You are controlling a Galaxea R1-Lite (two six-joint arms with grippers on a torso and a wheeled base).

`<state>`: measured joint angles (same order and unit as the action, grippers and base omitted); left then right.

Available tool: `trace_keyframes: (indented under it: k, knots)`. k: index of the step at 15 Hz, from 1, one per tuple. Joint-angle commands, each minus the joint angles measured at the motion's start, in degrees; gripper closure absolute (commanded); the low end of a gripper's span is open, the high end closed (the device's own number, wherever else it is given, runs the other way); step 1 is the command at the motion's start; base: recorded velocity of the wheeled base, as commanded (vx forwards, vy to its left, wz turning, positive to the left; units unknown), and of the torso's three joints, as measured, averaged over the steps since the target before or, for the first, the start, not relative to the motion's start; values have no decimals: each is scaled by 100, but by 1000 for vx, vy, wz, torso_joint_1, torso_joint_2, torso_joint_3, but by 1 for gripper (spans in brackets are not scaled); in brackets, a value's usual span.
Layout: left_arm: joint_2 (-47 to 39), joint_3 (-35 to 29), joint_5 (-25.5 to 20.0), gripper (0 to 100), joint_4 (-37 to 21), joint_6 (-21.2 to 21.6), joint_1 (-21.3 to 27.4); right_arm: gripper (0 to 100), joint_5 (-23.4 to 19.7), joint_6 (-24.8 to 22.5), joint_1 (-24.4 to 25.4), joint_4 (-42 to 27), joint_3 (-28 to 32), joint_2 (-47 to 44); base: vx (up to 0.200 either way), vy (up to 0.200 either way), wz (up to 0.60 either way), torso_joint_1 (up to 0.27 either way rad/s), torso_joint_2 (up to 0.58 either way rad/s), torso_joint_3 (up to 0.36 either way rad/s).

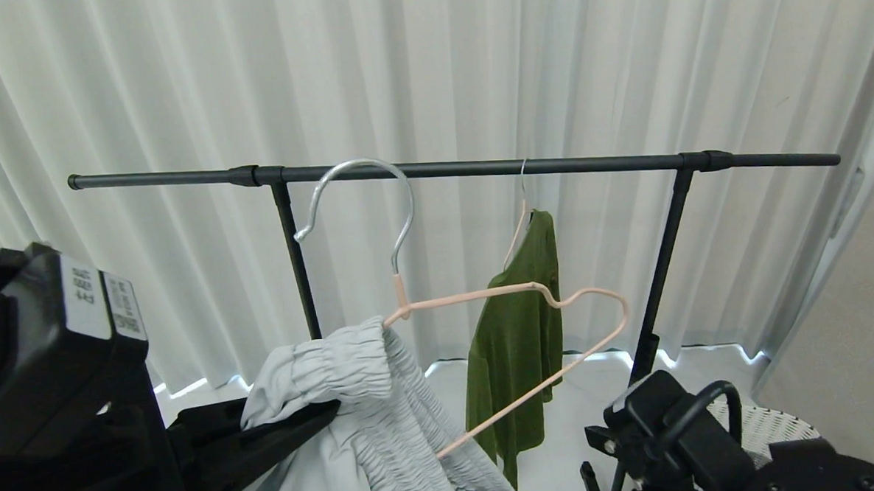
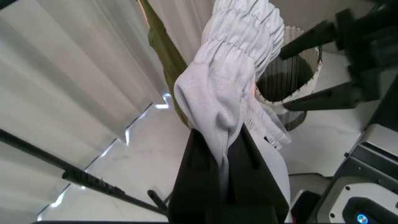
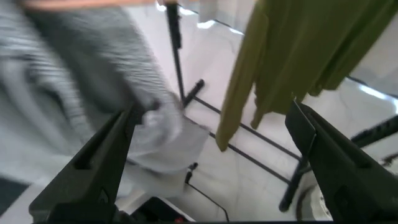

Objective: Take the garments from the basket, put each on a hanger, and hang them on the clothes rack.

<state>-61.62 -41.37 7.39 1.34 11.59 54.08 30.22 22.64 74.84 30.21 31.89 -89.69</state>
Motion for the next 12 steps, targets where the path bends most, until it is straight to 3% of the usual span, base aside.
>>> trace_keyframes:
  k: [1,4,12]
  knots:
    - [-8,-90,0,100,7,1,-2,0,-95,4,-268,11,45,-357,0,0,0,0,0,0]
    - [-8,-204,0,100,7,1,-2,0,-104,4,-523,-6,19,-506,0,0,0,0,0,0]
    - [-78,-319,-27,100,15,10,6,0,-113,13,-286,-41,300,-611,0,0,0,0,0,0]
